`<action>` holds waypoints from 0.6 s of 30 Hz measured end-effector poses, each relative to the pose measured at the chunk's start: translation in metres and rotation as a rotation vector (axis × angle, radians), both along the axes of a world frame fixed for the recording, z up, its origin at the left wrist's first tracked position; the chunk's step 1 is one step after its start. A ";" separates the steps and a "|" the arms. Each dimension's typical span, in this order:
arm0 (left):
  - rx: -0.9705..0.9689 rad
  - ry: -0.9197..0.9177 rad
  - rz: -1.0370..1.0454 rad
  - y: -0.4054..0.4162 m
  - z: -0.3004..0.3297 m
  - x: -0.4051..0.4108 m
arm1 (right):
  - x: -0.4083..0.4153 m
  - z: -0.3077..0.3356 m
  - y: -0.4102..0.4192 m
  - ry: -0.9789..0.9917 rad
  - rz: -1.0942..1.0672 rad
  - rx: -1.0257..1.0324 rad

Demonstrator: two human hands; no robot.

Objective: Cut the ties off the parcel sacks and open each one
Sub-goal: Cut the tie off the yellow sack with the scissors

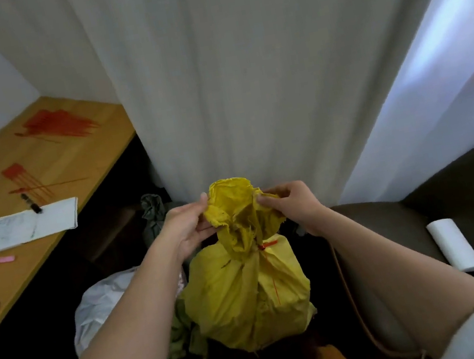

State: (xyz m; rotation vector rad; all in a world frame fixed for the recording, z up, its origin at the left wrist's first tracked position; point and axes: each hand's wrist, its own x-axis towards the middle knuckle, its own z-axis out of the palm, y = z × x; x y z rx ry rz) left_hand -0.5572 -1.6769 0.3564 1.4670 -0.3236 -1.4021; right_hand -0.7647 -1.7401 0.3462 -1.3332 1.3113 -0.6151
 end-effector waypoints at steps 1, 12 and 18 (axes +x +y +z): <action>0.032 -0.013 0.028 -0.011 -0.008 0.003 | 0.006 -0.007 -0.018 0.028 0.044 0.023; 0.476 0.031 0.362 -0.068 -0.157 -0.017 | 0.018 -0.159 -0.142 0.217 0.547 0.366; 0.547 0.127 0.549 -0.061 -0.198 -0.039 | 0.023 -0.204 -0.148 0.263 0.582 0.426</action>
